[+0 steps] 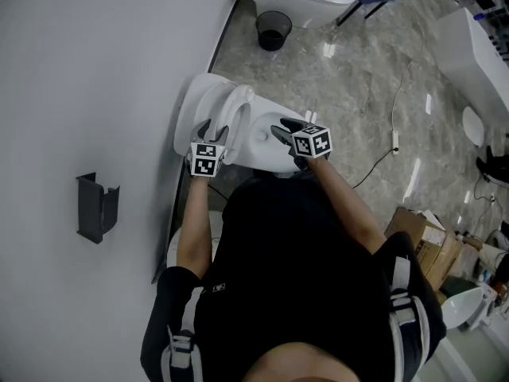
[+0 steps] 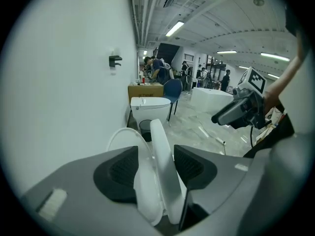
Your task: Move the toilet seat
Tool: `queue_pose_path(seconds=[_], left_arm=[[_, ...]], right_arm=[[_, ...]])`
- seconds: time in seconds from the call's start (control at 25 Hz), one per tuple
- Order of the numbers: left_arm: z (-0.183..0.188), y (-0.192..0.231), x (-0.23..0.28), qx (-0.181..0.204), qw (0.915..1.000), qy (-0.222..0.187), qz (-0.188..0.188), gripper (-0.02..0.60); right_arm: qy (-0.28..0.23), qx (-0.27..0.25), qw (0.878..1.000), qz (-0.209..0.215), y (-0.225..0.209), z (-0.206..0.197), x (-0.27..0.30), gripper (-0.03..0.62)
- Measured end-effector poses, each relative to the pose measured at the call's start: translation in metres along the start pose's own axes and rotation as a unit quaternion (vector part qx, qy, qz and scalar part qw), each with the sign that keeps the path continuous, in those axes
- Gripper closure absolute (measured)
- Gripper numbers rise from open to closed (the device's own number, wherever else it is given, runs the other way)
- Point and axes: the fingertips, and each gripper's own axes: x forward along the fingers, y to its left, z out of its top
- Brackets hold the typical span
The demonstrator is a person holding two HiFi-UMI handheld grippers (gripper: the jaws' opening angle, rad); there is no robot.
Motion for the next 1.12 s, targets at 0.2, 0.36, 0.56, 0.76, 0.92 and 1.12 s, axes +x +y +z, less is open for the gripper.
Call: queue_pose_path(seconds=[0.2, 0.36, 0.56, 0.76, 0.92, 1.12], left_arm=[[-0.01, 0.016, -0.003, -0.006, 0.9991, 0.017, 0.038, 0.385], [-0.014, 0.03, -0.007, -0.02, 0.998, 0.019, 0.058, 0.41], [-0.015, 0.044, -0.018, -0.038, 0.9954, 0.015, 0.087, 0.461], [-0.015, 0.044, -0.031, -0.045, 0.9942, 0.001, 0.098, 0.548], [-0.014, 0.038, -0.039, -0.059, 0.9941, -0.013, 0.09, 0.583], [-0.014, 0.031, -0.046, -0.095, 0.9919, -0.03, 0.079, 0.584]], right_arm=[[0.011, -0.003, 1.0, -0.006, -0.006, -0.01, -0.006, 0.411], [0.012, -0.011, 1.0, -0.004, -0.006, -0.009, -0.009, 0.418], [0.009, -0.095, 0.995, -0.004, 0.004, -0.003, -0.017, 0.592], [0.026, -0.155, 0.987, -0.012, 0.009, -0.004, -0.018, 0.592], [0.02, -0.182, 0.983, -0.017, 0.01, -0.001, -0.019, 0.592], [0.025, -0.225, 0.974, -0.018, 0.015, 0.002, -0.022, 0.592]])
